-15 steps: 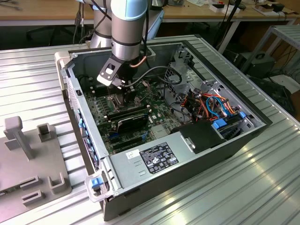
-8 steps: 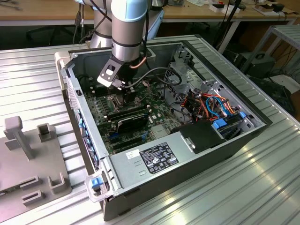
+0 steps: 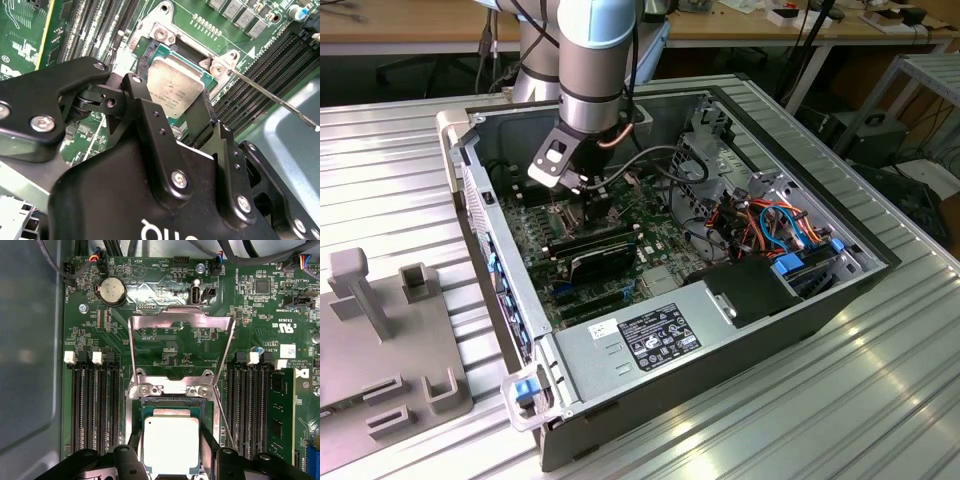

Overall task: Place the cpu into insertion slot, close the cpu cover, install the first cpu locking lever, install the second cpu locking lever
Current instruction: 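Place the cpu into insertion slot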

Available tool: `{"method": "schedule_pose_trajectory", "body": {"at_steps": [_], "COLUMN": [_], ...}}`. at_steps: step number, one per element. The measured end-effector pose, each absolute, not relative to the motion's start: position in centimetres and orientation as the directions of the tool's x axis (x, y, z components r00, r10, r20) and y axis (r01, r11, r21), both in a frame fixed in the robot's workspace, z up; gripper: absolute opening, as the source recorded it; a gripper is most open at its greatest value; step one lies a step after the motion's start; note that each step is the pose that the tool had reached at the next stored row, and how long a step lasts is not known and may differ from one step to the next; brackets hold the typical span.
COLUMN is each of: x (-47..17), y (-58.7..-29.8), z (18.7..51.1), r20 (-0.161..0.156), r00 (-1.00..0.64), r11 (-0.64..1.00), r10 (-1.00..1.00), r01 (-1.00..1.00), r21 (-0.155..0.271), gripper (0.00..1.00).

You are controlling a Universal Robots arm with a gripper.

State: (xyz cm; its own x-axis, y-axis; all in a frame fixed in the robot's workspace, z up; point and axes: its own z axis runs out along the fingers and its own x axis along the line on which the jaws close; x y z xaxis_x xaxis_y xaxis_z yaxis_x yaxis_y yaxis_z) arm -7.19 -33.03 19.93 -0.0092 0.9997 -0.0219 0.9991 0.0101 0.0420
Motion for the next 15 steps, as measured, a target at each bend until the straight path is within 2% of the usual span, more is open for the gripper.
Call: {"method": "schedule_pose_trajectory", "body": {"at_steps": [15], "x": [-6.8], "y": [-33.04], "z": [19.76], "r20": [-0.022], "r00": [-0.009], "r11": [0.01], "r10": [1.0], "r01": [0.999], "r21": [0.041], "gripper": [0.55]}}
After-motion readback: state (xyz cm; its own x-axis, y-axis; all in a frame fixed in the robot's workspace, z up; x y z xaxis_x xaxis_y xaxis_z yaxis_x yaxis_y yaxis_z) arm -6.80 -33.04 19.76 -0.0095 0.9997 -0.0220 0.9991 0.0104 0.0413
